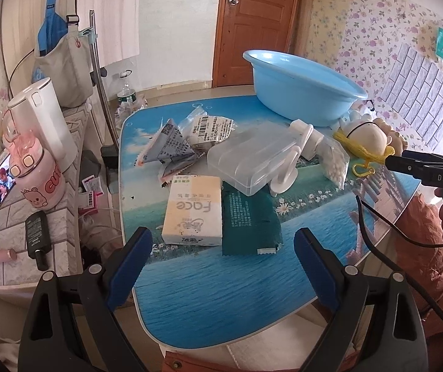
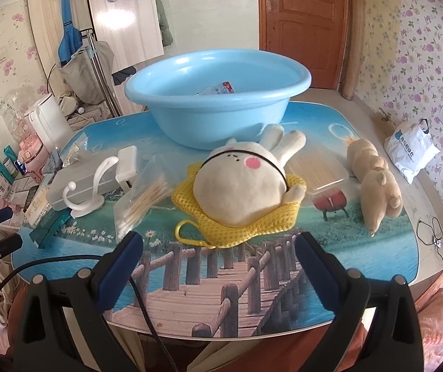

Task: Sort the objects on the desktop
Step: 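Grasp the 'Face' soap box with the left tool while the right tool grasps the plush bunny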

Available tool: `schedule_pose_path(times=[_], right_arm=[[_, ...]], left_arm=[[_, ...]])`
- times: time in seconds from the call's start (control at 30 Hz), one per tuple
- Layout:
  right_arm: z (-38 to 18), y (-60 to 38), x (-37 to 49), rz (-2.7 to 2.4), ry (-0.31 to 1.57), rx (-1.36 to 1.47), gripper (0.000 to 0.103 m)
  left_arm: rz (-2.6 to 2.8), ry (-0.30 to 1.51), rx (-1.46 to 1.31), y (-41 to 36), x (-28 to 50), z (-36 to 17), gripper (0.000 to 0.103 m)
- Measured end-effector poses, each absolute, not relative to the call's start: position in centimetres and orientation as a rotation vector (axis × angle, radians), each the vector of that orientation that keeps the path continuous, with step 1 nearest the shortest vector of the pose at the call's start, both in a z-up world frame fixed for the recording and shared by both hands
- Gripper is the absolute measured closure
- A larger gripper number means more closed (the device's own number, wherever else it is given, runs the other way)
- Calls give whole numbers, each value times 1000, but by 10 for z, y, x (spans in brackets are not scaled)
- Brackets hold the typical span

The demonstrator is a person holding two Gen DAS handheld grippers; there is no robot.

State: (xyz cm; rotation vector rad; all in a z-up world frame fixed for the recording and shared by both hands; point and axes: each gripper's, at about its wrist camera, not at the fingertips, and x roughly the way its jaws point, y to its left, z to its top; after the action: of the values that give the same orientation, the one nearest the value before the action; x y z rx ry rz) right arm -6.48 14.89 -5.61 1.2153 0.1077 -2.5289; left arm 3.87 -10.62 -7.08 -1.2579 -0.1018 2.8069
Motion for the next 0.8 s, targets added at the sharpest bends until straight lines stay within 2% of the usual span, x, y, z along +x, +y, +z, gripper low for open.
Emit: schedule_pose_path(times=[0.37, 0.63, 0.67, 0.73, 0.8], right_arm=[[-58, 152, -66, -2531, 109, 1222, 3], [-53, 163, -71, -2578, 75, 1203, 3], [-52, 164, -73, -2585, 73, 1199, 3], [-50, 165, -75, -2597, 77, 1194, 3], [-49, 164, -78, -2603, 77, 1195, 3]], left_arm=[[2787, -97, -1276, -104, 32, -80, 10], [2803, -211, -1251, -125, 23, -74, 11], [2797, -229, -1260, -129, 21, -76, 14], [2800, -235, -1286, -136, 18, -79, 33], [2796, -228, -1313, -140, 14, -83, 39]])
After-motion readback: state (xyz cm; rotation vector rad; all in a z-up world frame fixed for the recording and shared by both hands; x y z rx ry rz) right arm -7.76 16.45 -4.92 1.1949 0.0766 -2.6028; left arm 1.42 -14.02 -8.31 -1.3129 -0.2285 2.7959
